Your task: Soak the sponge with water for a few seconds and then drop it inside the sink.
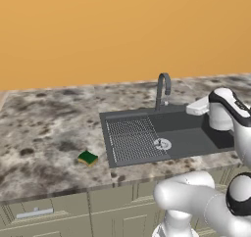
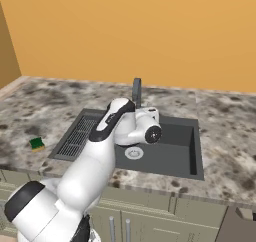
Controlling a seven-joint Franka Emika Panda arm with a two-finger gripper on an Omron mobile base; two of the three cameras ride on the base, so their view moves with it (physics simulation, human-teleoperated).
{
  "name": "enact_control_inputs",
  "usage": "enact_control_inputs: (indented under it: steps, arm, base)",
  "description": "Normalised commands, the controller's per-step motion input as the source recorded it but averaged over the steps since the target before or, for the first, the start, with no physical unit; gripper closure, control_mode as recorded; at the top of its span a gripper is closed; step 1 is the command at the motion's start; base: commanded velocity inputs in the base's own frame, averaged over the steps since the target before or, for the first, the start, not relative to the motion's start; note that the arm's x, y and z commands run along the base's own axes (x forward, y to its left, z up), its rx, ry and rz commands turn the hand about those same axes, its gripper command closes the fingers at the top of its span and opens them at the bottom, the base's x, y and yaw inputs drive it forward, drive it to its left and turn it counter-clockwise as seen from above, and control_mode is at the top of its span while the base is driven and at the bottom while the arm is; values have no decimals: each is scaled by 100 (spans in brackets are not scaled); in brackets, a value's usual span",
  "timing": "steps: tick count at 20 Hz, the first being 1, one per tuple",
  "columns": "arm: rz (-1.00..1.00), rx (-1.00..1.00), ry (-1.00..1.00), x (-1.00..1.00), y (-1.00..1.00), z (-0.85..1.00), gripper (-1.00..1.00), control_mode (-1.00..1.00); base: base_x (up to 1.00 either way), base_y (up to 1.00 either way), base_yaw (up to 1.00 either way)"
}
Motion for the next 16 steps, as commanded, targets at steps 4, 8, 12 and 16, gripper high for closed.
enact_control_inputs:
  steps: [4, 8, 12, 16]
  arm:
    - [3, 0, 1, 21, 0, -1, -100, -100]
    - [5, 1, 11, 24, 0, -3, -100, -100]
    - [4, 1, 7, 16, 0, -16, -100, -100]
    - [3, 1, 1, 6, 0, -19, -100, -100]
  base:
    - [0, 0, 0]
    - [0, 0, 0]
    - [0, 0, 0]
    - [0, 0, 0]
